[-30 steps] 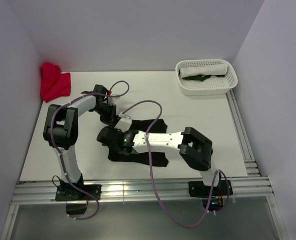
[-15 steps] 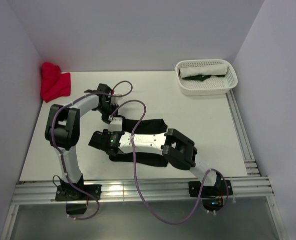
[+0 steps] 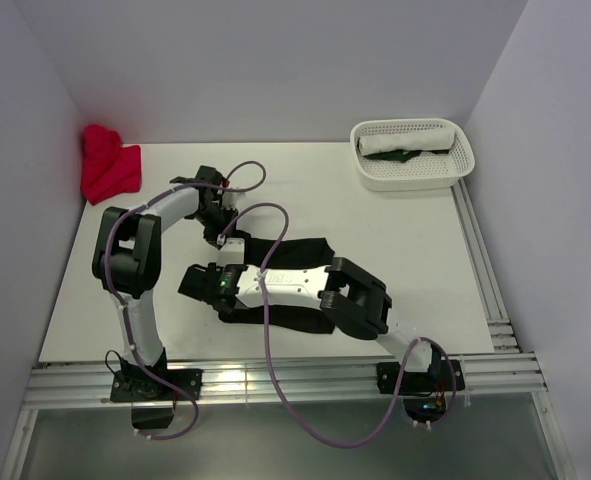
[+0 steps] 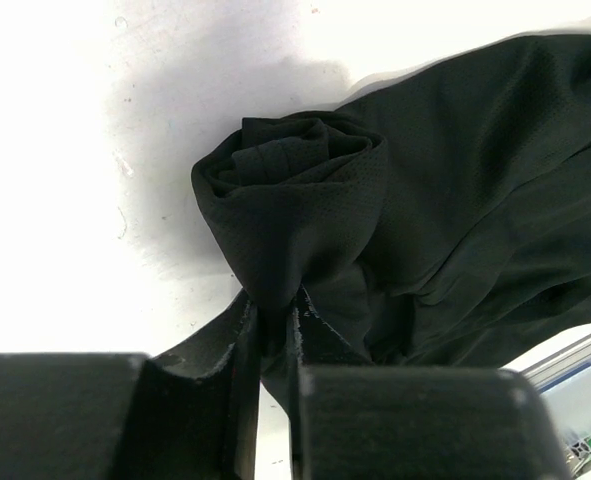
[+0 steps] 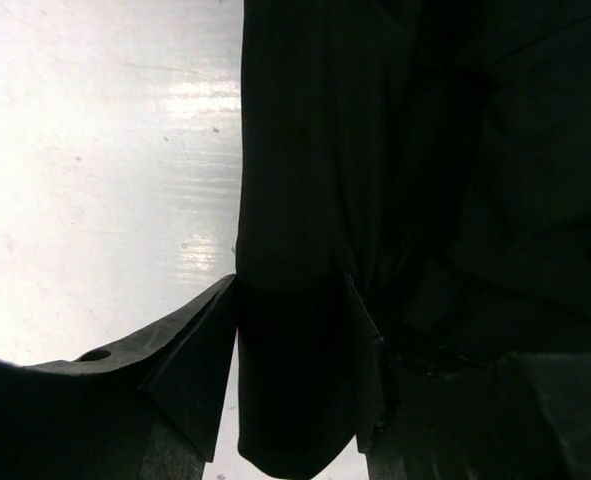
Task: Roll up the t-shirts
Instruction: Roll the tshirt
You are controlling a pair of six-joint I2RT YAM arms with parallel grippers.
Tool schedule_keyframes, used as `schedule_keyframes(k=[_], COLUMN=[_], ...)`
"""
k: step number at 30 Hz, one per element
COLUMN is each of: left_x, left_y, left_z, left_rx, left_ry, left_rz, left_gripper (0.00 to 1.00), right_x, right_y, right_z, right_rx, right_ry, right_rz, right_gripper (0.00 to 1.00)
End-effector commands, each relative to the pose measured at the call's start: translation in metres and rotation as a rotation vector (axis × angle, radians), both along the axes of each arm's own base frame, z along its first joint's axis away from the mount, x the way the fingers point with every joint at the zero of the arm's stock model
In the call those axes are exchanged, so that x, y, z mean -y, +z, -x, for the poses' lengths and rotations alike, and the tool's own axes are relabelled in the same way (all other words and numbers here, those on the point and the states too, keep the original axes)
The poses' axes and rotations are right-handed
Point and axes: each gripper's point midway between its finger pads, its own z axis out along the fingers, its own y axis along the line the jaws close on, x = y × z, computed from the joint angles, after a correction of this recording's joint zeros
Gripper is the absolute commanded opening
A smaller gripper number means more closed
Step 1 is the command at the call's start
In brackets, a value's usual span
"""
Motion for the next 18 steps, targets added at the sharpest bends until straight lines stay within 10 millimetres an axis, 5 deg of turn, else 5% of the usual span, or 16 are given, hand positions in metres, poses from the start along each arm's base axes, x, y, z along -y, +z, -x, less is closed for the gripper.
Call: schedule_keyframes(k=[1,4,10,13,18], left_x=[0.004,0.007,0.012,0.019,0.022], left_y=[0.005,0.008,0.022,0.045,0.087], left_z=[-0.010,-0.010,-0.020,-0.030,-0.043], left_rx=[0.024,0.015,0.030,0.065,0.122], left_ry=[-0.015,-0.021,-0.038,-0.062,-0.117], left_rz=[-0.002,0.012,0.045,0.128,0.253], left_gripper=[0.18,0.24,0.45,0.67,0.80], right_x=[0.011,0.012,0.014,0.014,0.009], right_y=[-0.022,-0.031,-0.040,-0.044,-0.022], right_z=[0.010,0.015,0.023,0.023,0.020], right_rx=[-0.043,-0.070,-0.103,-0.101,-0.084], right_ry=[0.007,0.013,0.010,0.005,0.008], right_rz=[0.066,0.077,0.034,-0.042,-0.281], right_gripper=[0.52,0.45,0.10,0.03,0.00])
